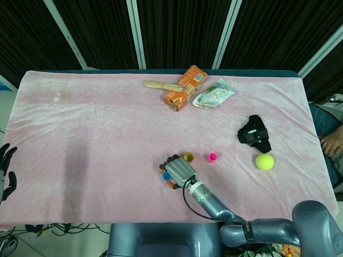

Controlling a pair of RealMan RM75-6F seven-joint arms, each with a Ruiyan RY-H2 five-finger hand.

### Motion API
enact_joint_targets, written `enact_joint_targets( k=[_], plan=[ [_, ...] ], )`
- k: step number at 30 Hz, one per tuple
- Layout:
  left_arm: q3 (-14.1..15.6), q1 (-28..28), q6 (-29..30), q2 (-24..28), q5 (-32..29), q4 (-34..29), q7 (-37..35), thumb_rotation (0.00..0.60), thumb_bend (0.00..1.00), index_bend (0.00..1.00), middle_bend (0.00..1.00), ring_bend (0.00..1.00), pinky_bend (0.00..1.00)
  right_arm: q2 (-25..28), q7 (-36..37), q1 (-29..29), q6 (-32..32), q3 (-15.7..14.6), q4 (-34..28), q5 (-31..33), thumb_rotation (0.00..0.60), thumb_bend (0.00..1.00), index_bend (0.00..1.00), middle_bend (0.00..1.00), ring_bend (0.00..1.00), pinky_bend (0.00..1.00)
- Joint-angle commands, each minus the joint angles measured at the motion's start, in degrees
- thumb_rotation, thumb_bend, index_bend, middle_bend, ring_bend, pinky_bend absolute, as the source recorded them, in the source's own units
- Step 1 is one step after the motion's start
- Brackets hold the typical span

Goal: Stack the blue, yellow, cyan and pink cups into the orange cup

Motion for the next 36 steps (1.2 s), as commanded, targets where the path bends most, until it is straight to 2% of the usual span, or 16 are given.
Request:
enact_joint_targets(
  k=[1, 9, 15, 21, 36],
  plan=[
    [0.0, 0.0, 0.0, 0.0, 0.0, 0.0, -0.1, 0.6, 0.71, 0.1, 0.04, 0.0, 0.0, -0.2, 0.2, -0.1, 0.2, 0.2, 0.1, -0.3, 0.6, 0.32, 0.46, 0.46, 0.27, 0.2],
    [0.0, 0.0, -0.1, 0.0, 0.1, -0.1, -0.1, 0.6, 0.71, 0.1, 0.04, 0.0, 0.0, 2.2, 0.7, -0.4, 1.1, 2.0, -2.5, -0.9, 0.6, 0.32, 0.48, 0.47, 0.27, 0.2],
    [0.1, -0.1, -0.1, 0.0, 0.2, -0.1, 0.0, 0.6, 0.71, 0.1, 0.04, 0.0, 0.0, 6.3, 0.1, -0.4, 1.8, 4.5, -6.3, 1.7, 0.6, 0.32, 0.49, 0.48, 0.27, 0.2],
    [0.1, -0.1, -0.1, 0.0, 0.1, -0.1, 0.0, 0.6, 0.71, 0.1, 0.04, 0.0, 0.0, 9.6, -0.4, -0.2, 2.0, 6.3, -7.0, 4.4, 0.6, 0.32, 0.49, 0.48, 0.27, 0.2],
    [0.0, -0.1, -0.1, 0.0, -0.1, -0.1, 0.3, 0.6, 0.71, 0.1, 0.04, 0.0, 0.0, 14.1, 0.0, -1.0, 1.6, 4.9, -7.6, 6.3, 0.6, 0.32, 0.49, 0.48, 0.27, 0.2]
  ],
)
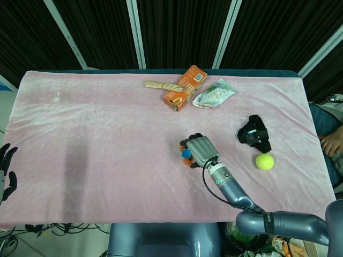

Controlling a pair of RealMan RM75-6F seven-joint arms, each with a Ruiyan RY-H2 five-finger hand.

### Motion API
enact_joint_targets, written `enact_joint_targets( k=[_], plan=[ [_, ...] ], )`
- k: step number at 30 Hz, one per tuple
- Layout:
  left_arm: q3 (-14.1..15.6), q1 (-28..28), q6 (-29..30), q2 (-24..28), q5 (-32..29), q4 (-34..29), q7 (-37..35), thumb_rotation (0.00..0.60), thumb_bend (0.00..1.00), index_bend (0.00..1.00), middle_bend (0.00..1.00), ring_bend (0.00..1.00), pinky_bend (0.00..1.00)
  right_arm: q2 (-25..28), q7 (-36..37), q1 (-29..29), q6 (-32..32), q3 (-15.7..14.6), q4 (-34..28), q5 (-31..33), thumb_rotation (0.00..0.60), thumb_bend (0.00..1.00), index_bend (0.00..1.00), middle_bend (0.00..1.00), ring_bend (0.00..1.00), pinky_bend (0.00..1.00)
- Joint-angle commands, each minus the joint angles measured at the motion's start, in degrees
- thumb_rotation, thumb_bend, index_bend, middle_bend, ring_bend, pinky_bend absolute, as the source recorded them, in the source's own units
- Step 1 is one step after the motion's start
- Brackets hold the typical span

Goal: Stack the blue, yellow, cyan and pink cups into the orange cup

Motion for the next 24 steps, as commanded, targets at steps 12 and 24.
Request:
enact_joint_targets(
  k=[12, 24],
  plan=[
    [0.0, 0.0, 0.0, -0.1, -0.1, -0.1, 0.4, 0.6, 0.71, 0.1, 0.04, 0.0, 0.0, 0.6, 1.2, -0.7, 0.0, -1.4, -0.2, -0.5, 0.6, 0.32, 0.49, 0.48, 0.27, 0.2],
    [-0.1, 0.1, 0.0, 0.0, -0.3, -0.2, 0.4, 0.6, 0.71, 0.09, 0.04, 0.0, 0.0, -0.7, 0.4, -0.4, -0.9, -2.4, 1.4, 2.4, 0.6, 0.18, 0.16, 0.19, 0.2, 0.2]
  ],
)
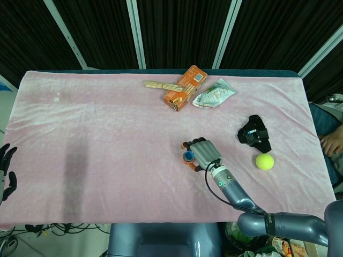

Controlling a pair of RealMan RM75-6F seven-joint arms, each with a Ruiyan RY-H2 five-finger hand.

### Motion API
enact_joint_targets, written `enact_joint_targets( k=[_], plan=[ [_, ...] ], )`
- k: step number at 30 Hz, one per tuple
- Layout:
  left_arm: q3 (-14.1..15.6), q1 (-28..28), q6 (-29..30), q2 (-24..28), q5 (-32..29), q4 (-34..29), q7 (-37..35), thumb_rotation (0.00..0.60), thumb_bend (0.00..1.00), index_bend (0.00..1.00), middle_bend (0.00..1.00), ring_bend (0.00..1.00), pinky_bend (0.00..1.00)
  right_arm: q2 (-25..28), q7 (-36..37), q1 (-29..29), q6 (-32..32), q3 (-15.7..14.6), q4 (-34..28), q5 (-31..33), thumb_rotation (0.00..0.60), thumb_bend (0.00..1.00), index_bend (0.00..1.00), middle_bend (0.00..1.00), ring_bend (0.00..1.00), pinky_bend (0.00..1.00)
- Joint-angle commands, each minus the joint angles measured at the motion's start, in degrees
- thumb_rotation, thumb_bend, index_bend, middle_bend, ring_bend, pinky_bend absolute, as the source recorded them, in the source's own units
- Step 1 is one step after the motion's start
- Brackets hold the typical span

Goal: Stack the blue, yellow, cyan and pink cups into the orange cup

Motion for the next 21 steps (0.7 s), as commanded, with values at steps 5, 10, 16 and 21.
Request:
enact_joint_targets(
  k=[5, 10, 16, 21],
  plan=[
    [0.0, 0.0, -0.1, 0.0, -0.1, -0.1, 0.1, 0.6, 0.71, 0.09, 0.04, 0.0, 0.0, 1.9, -0.4, -0.7, 1.0, -0.2, -1.5, 1.4, 0.6, 0.17, 0.15, 0.16, 0.19, 0.2],
    [0.0, 0.0, -0.1, 0.0, 0.0, -0.1, 0.1, 0.6, 0.71, 0.09, 0.04, 0.0, 0.0, 3.8, -0.9, -1.5, 1.6, -1.1, -2.6, 1.6, 0.6, 0.17, 0.15, 0.2, 0.19, 0.2],
    [0.1, 0.0, -0.1, 0.0, 0.0, -0.2, 0.1, 0.6, 0.71, 0.09, 0.03, 0.0, 0.0, 4.5, -0.6, -2.7, 1.4, -2.8, -2.3, 2.0, 0.6, 0.17, 0.24, 0.24, 0.19, 0.2],
    [0.1, 0.0, -0.1, 0.0, 0.0, -0.3, 0.4, 0.6, 0.71, 0.09, 0.03, 0.0, 0.0, 2.3, 1.5, -4.6, 1.8, -4.6, 1.1, 0.2, 0.6, 0.18, 0.29, 0.27, 0.19, 0.2]
  ],
)
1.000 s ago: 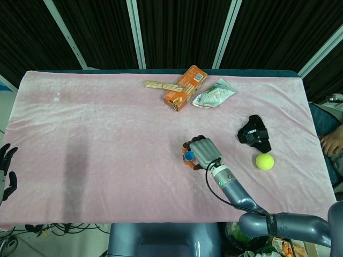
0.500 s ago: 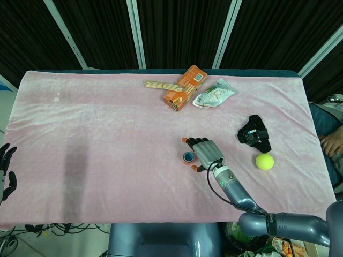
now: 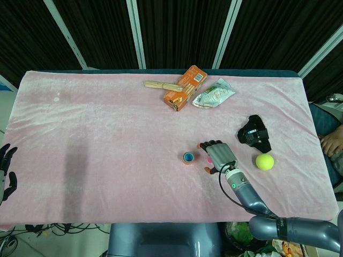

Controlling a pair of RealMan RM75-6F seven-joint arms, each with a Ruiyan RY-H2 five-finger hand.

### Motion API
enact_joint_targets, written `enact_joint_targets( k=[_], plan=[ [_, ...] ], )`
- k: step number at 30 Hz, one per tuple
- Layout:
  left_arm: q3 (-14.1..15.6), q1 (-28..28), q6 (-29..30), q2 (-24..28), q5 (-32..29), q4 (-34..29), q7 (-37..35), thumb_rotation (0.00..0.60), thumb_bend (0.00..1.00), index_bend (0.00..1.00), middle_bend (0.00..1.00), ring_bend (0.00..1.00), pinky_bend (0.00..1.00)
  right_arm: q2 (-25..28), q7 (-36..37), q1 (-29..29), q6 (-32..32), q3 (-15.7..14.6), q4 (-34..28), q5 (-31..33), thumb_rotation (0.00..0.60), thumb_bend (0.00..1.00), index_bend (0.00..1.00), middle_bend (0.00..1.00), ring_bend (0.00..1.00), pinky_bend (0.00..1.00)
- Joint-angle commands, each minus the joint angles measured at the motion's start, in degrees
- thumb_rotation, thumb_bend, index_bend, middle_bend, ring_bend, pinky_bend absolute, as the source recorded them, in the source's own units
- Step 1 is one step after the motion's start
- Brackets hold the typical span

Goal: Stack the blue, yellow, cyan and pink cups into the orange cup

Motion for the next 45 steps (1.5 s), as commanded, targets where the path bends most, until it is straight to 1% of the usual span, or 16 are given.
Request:
enact_joint_targets(
  k=[1, 6, 17, 30, 36, 45],
  plan=[
    [0.1, 0.0, -0.2, 0.0, 0.0, -0.1, 0.4, 0.6, 0.71, 0.09, 0.03, 0.0, 0.0, -2.0, 1.3, -1.3, 0.1, -1.4, 3.2, -1.5, 0.6, 0.19, 0.29, 0.28, 0.19, 0.2],
    [0.1, 0.0, -0.3, 0.0, -0.3, -0.4, 0.9, 0.6, 0.71, 0.09, 0.03, 0.0, 0.0, -4.1, 3.5, -2.4, 0.4, -1.5, 6.9, -3.6, 0.6, 0.2, 0.33, 0.32, 0.19, 0.2],
    [0.1, -0.1, -0.5, 0.0, -0.5, -0.4, 1.0, 0.6, 0.71, 0.09, 0.03, 0.0, 0.0, -5.6, 5.4, -3.5, 0.0, -1.0, 10.2, -5.7, 0.6, 0.22, 0.4, 0.41, 0.22, 0.2],
    [0.2, -0.1, -0.6, 0.0, -0.6, -0.5, 1.3, 0.6, 0.71, 0.09, 0.03, 0.0, 0.0, -5.9, 5.0, -3.7, -1.4, -0.2, 12.1, -5.6, 0.6, 0.24, 0.41, 0.4, 0.22, 0.2],
    [0.2, -0.1, -0.6, 0.0, -0.5, -0.6, 1.5, 0.6, 0.71, 0.09, 0.03, 0.0, 0.0, -6.6, 4.1, -3.9, -0.8, 0.0, 13.8, -6.6, 0.6, 0.26, 0.43, 0.42, 0.23, 0.2],
    [0.2, -0.1, -0.6, -0.1, -0.5, -0.5, 1.7, 0.6, 0.71, 0.09, 0.03, 0.0, 0.0, -6.9, 5.0, -4.2, -2.1, 0.5, 14.5, -6.5, 0.6, 0.27, 0.44, 0.43, 0.23, 0.2]
  ],
)
